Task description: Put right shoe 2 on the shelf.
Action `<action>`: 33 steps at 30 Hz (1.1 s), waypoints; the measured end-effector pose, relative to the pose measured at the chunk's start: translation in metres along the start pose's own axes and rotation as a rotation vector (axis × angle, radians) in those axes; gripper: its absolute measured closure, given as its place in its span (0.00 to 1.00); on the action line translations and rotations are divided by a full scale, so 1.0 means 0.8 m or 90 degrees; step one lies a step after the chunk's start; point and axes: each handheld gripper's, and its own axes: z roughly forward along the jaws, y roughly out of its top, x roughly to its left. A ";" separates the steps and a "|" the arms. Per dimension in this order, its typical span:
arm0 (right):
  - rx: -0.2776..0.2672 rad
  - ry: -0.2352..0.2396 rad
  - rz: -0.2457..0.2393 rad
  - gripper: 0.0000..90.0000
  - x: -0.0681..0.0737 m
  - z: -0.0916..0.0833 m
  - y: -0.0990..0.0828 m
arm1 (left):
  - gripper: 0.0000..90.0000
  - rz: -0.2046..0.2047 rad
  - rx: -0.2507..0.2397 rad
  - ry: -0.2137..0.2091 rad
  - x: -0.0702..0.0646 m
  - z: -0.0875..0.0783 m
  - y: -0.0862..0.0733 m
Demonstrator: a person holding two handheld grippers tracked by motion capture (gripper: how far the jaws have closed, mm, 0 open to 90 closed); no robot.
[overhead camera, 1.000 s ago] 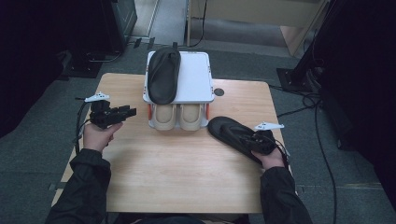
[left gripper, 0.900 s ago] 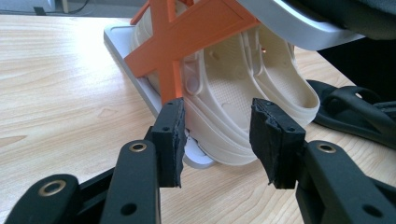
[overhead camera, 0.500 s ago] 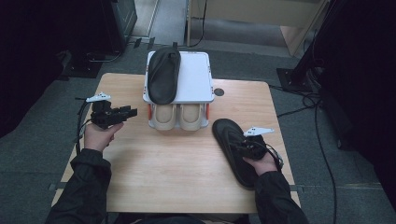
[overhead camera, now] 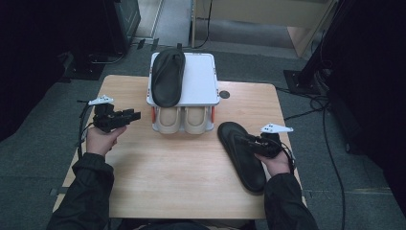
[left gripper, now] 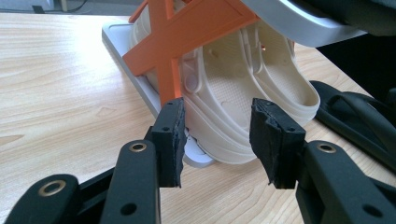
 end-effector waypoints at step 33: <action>0.030 -0.098 0.081 0.75 -0.052 0.058 0.016 | 0.62 0.000 0.000 -0.002 0.001 0.000 -0.002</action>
